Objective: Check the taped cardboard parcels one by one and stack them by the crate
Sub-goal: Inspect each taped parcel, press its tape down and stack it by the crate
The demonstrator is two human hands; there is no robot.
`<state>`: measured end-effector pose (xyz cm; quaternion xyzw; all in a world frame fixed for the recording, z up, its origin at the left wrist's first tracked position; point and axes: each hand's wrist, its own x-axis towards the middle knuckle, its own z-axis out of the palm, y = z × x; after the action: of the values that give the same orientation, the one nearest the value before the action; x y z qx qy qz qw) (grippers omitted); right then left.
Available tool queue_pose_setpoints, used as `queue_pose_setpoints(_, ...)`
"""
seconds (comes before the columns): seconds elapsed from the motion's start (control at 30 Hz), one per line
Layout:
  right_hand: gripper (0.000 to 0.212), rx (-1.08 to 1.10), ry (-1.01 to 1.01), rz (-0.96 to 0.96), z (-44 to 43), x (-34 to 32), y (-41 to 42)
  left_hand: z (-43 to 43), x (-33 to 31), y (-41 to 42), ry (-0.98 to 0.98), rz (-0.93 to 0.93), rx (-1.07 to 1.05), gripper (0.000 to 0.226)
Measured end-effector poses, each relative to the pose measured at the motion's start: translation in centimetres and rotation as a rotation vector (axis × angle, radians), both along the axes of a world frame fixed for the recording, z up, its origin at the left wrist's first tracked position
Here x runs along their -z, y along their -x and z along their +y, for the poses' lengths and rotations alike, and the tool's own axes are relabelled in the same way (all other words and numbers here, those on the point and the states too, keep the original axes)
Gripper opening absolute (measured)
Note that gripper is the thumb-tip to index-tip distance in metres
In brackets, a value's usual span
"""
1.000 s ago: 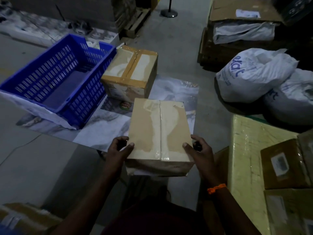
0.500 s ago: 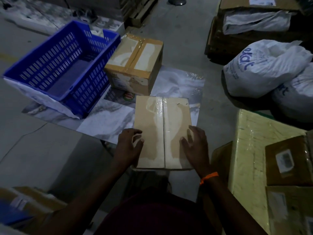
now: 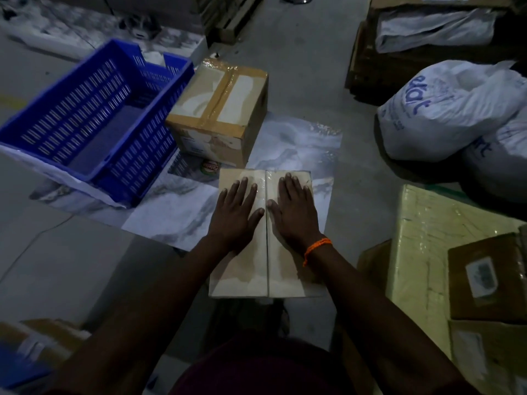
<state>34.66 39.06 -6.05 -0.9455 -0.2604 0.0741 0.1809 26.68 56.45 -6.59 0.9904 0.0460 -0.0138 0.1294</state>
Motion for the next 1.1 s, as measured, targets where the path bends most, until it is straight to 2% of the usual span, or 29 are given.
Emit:
queue_pose_setpoints(0.23,0.076,-0.009,0.029,-0.035,-0.1,0.0,-0.1,-0.2,0.2,-0.1,-0.035,-0.006,-0.022,0.068)
queue_pose_setpoints(0.5,0.082,-0.005,0.002,0.014,-0.5,-0.3,0.8,-0.7,-1.0,0.4,0.001,0.087,-0.04,0.086)
queue_pose_setpoints(0.63,0.072,-0.085,-0.048,0.014,-2.9,-0.6,5.9,-2.3,-0.6,6.3,0.004,0.033,0.02,0.077)
queue_pose_setpoints(0.77,0.072,-0.068,0.05,-0.085,-5.2,1.1,10.7,-3.0,0.8,11.1,-0.085,-0.08,0.044,0.068)
queue_pose_setpoints(1.1,0.073,-0.026,0.093,-0.152,-6.4,2.2,13.3,-3.9,1.5,12.3,-0.116,-0.206,0.048,0.062)
